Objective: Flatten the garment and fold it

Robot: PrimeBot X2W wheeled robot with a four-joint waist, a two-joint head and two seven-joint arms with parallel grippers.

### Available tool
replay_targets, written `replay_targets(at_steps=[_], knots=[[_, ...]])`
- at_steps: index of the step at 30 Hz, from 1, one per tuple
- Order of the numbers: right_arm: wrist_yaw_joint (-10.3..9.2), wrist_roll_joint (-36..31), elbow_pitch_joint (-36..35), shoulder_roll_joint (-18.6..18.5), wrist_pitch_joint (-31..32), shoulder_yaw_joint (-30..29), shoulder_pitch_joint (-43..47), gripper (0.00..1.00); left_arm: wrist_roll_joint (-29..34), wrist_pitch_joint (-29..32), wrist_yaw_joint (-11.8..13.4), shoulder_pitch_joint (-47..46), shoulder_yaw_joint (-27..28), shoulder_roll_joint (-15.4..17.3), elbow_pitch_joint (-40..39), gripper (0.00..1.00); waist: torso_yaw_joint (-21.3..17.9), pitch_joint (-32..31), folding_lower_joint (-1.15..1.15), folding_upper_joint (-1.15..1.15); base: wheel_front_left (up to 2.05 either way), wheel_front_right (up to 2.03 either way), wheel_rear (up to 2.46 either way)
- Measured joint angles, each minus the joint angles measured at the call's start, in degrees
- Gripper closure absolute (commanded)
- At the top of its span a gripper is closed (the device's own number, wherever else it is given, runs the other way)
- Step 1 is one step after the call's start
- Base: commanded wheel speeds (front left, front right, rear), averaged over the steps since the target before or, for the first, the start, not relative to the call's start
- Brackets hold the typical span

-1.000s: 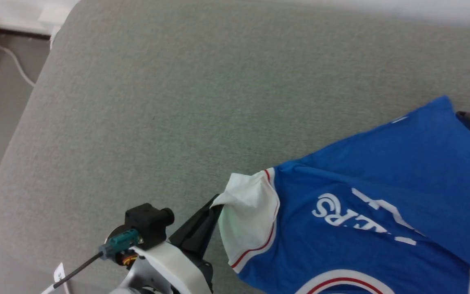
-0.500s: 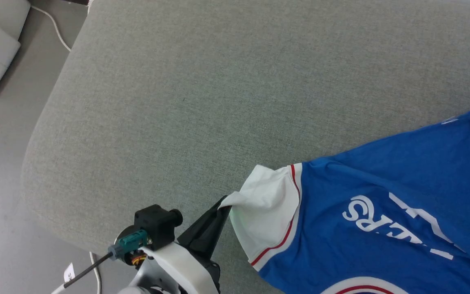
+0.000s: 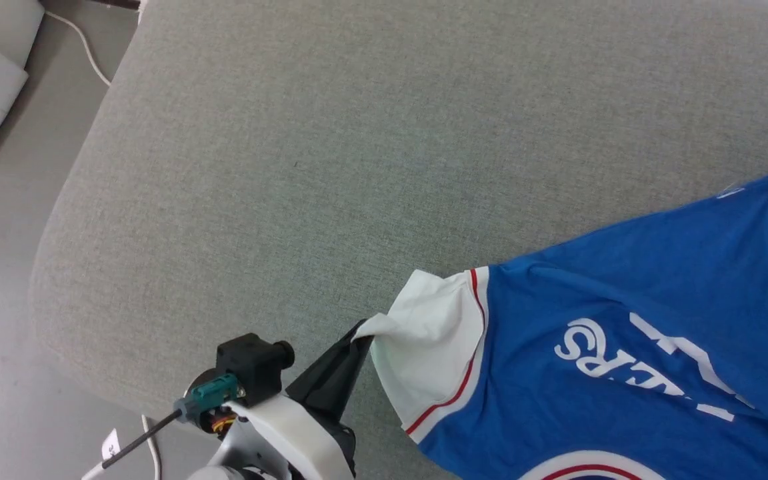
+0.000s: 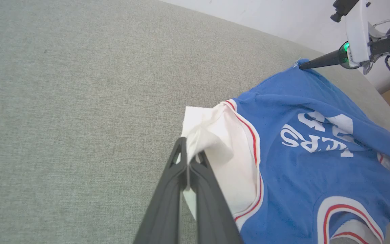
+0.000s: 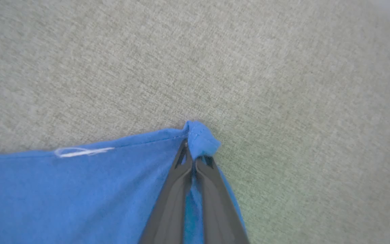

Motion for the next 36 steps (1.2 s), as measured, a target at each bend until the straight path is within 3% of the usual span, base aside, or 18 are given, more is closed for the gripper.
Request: replay_targets(at_steps=[13,25,36], knots=[[0.00,4.7,-3.4,-0.9,-12.6,1.0,0.0,1.00,-0.1,-0.1,1.6,0.0,3.5,2.9,-1.2,1.00,-3.6,-6.9,0.00,0.00,0.00,0.00,0.00],[0.00,8.2,-17.5,-3.8,-21.5,-2.2,4.1,1.00,3.7,-3.4,5.9,-3.8,11.7,7.7,-10.8,1.00,-9.6,-14.9,-0.01,0.00,0.00,0.00,0.00],[0.00,11.0,-32.2,-1.4,-23.3,-10.4,8.9,1.00,5.6,-4.8,7.7,-13.5,19.0,10.7,-20.6,1.00,-16.6,-20.1,-0.02,0.00,0.00,0.00,0.00]])
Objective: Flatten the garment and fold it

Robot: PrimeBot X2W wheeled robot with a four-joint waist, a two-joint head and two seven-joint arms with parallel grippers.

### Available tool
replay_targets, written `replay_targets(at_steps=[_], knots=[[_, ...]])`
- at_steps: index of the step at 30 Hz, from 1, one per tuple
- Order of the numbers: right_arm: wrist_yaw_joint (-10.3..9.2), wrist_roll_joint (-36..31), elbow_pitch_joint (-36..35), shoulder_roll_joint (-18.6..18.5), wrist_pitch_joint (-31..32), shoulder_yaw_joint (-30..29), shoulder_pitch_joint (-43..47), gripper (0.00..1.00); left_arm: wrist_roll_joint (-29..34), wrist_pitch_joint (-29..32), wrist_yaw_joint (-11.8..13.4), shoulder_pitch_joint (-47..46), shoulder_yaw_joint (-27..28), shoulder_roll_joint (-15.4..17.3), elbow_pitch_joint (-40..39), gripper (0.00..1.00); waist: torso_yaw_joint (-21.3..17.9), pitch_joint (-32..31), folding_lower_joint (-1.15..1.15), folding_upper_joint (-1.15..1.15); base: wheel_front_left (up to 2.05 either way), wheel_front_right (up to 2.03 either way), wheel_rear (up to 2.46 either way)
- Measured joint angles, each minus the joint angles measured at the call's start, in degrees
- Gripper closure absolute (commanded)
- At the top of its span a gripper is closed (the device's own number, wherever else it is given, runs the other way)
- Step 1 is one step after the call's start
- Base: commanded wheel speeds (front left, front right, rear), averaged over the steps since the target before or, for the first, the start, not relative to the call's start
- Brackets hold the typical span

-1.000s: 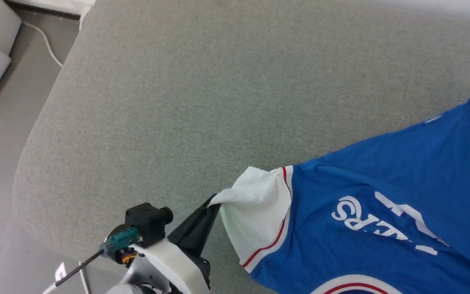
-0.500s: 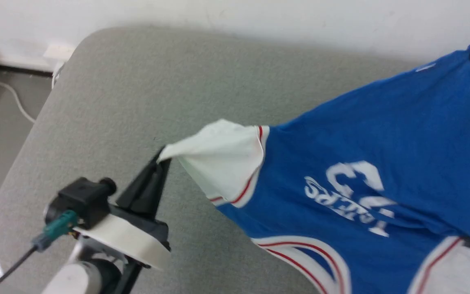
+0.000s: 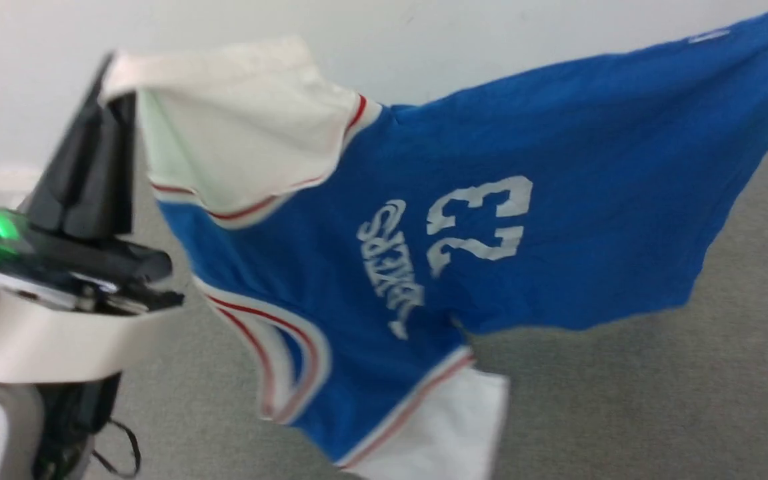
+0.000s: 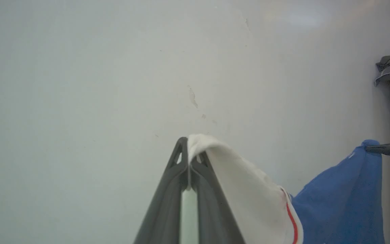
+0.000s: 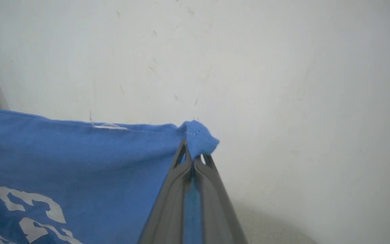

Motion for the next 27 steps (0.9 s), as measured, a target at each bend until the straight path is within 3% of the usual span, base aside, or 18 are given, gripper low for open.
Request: replay_targets(at_steps=[11,19,27], knots=[[0.00,1.7,-4.8,1.6,0.5,-3.6,-5.3,1.00,0.2,3.0,-1.7,-17.5,2.7,3.1,0.7,1.00,-5.3,-0.3,0.00,0.00,0.00,0.00,0.00],[0.00,1.3,-1.8,1.6,-0.9,0.3,-16.0,1.00,-0.3,4.6,-5.6,-33.1,2.9,4.9,11.9,1.00,-6.6,5.3,0.02,0.00,0.00,0.00,0.00],[0.00,-1.7,9.5,1.0,-8.7,8.9,-32.1,1.00,0.5,3.1,-9.3,-50.7,1.0,5.0,28.2,1.00,-7.6,13.3,0.03,0.00,0.00,0.00,0.00]])
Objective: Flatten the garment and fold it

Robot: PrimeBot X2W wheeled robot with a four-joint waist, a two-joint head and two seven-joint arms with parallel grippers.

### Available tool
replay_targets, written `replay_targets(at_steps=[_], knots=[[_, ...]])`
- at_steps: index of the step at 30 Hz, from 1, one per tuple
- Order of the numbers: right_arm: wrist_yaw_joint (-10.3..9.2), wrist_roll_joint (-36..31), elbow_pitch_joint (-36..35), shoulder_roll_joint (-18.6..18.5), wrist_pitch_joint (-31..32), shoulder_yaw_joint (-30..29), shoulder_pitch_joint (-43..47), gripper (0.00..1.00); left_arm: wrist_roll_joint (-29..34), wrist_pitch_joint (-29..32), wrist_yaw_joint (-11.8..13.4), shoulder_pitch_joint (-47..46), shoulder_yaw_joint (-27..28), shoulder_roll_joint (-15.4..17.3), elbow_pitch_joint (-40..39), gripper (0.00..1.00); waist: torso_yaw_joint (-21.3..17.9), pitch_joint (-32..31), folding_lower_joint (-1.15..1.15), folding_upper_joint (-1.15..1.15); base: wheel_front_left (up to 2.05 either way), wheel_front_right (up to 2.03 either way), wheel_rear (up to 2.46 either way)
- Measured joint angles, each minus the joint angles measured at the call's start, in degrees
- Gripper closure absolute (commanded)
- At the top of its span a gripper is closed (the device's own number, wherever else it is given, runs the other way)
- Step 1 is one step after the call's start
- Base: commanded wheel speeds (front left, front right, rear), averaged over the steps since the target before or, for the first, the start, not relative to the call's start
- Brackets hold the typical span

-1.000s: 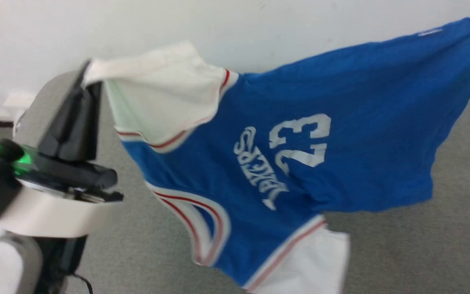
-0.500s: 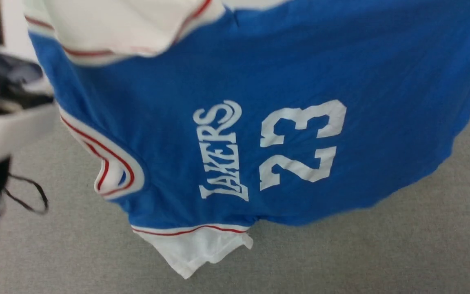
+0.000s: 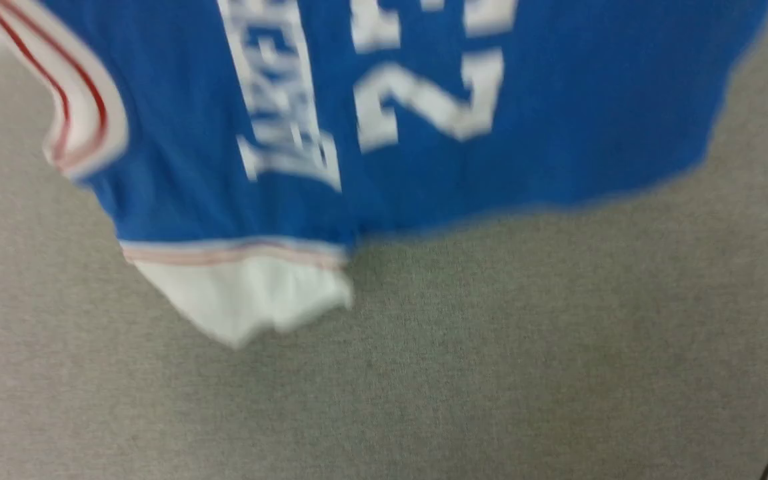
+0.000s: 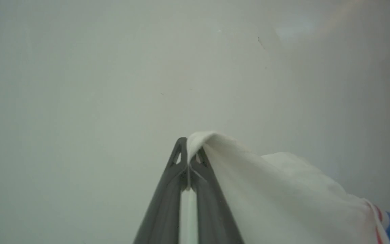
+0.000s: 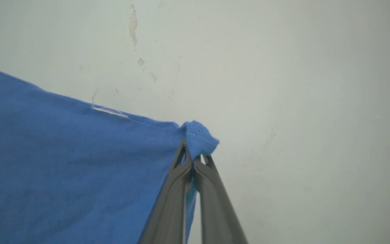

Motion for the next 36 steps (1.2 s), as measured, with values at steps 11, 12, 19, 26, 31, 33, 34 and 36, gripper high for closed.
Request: replay_targets(at_steps=[11,12,19,26,31,33,34,36], knots=[[0.00,-1.7,18.4,1.3,-14.7,9.6,-19.3,1.00,4.3,-9.6,-1.4,-18.4,-2.5,-3.9,19.4,1.00,-0.3,10.7,0.00,0.00,0.00,0.00,0.00],[0.00,-1.9,19.8,1.5,-15.8,10.4,-20.5,1.00,4.5,-10.9,-1.4,-19.4,-2.5,-4.3,20.6,1.00,-0.3,11.5,0.00,0.00,0.00,0.00,0.00],[0.00,-0.8,27.2,2.8,-22.8,15.3,-23.0,1.00,4.9,-16.0,-2.5,-20.3,-4.2,-7.1,26.6,1.00,0.8,15.6,0.00,0.00,0.00,0.00,0.00],[0.00,2.8,31.3,3.0,-27.9,20.3,-16.7,1.00,3.7,-17.6,-2.5,-7.6,-6.4,-10.8,26.5,1.00,3.1,15.4,-0.01,0.00,0.00,0.00,0.00],[0.00,6.1,32.3,3.1,-30.3,23.9,-6.9,1.00,1.9,-18.1,-2.0,8.0,-7.5,-13.5,23.1,1.00,3.9,12.7,-0.02,0.00,0.00,0.00,0.00],[0.00,7.2,32.3,3.1,-31.0,25.3,-2.4,1.00,1.7,-18.4,-1.5,14.7,-8.1,-14.0,21.3,1.00,4.1,11.2,-0.02,0.00,0.00,0.00,0.00],[0.00,7.9,32.2,3.0,-31.2,26.0,-0.1,1.00,1.6,-18.5,-1.1,18.3,-8.5,-14.1,20.3,1.00,4.2,10.3,-0.03,0.00,0.00,0.00,0.00],[0.00,8.9,31.9,2.4,-31.6,27.4,4.6,1.00,1.5,-18.4,-0.7,25.2,-9.6,-14.0,18.5,1.00,4.5,8.6,-0.03,0.00,0.00,0.00,0.00]])
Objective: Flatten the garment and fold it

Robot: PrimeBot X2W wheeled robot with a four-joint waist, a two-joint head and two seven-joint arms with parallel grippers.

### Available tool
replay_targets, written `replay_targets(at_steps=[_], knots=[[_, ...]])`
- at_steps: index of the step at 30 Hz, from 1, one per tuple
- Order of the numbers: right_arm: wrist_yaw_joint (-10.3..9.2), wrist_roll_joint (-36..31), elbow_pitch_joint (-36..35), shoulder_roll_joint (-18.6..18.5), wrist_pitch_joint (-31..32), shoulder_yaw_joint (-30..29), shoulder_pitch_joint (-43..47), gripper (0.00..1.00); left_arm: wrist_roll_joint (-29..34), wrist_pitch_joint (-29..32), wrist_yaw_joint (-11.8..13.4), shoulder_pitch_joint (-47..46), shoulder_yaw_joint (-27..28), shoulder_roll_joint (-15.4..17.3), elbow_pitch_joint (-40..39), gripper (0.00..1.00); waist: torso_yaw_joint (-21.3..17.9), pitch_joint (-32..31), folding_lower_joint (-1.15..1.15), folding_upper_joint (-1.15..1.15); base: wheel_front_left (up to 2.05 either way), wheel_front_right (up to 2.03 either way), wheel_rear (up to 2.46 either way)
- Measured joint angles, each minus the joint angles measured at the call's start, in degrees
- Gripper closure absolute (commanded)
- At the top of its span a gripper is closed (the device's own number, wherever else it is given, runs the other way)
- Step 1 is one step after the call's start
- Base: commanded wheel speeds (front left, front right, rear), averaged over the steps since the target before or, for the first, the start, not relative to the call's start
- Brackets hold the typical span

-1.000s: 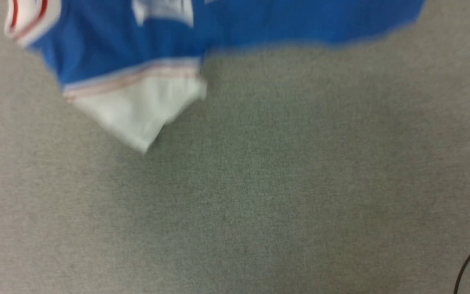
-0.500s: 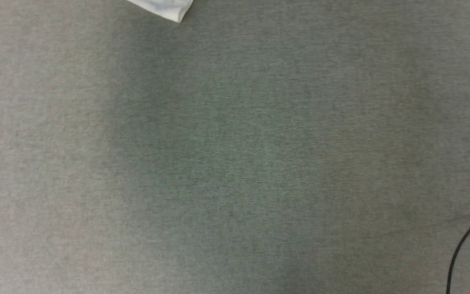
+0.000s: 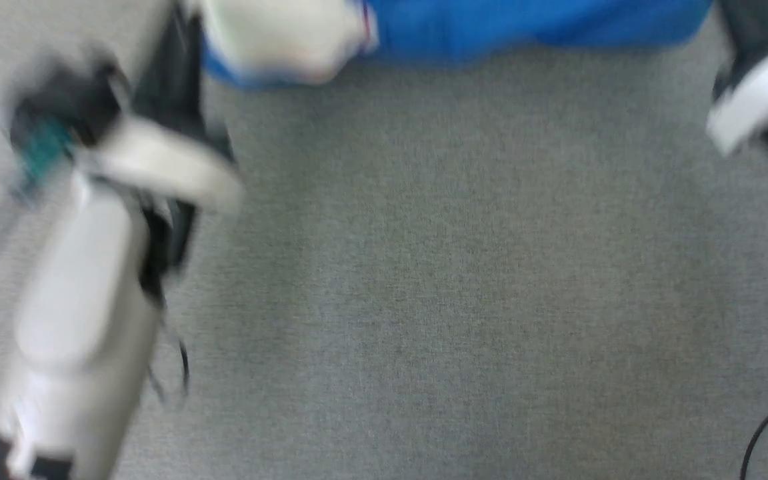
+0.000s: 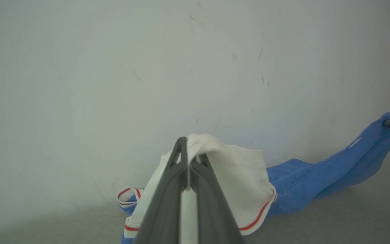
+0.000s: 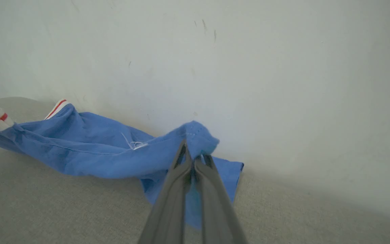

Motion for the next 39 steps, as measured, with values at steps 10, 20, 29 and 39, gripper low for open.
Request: replay_targets(at_steps=[10,20,29,39], knots=[[0.00,5.1,-5.0,-5.6,-0.4,5.8,20.2,1.00,-3.6,8.8,2.4,28.1,-2.3,6.6,-10.5,1.00,1.3,-10.0,-0.01,0.00,0.00,0.00,0.00],[0.00,11.2,-12.5,-12.1,5.6,6.1,33.7,1.00,-9.1,22.0,4.1,44.8,-2.8,14.8,-23.3,1.00,2.6,-18.9,-0.01,0.00,0.00,0.00,0.00],[0.00,17.3,-20.5,-18.2,16.0,4.7,44.2,1.00,-17.1,33.9,3.8,55.9,-4.8,20.8,-32.5,1.00,3.4,-23.4,0.00,0.00,0.00,0.00,0.00],[0.00,19.8,-22.3,-22.2,27.4,0.0,53.2,1.00,-25.1,44.5,5.4,62.9,-5.7,25.3,-36.9,1.00,3.9,-25.5,0.01,0.00,0.00,0.00,0.00]])
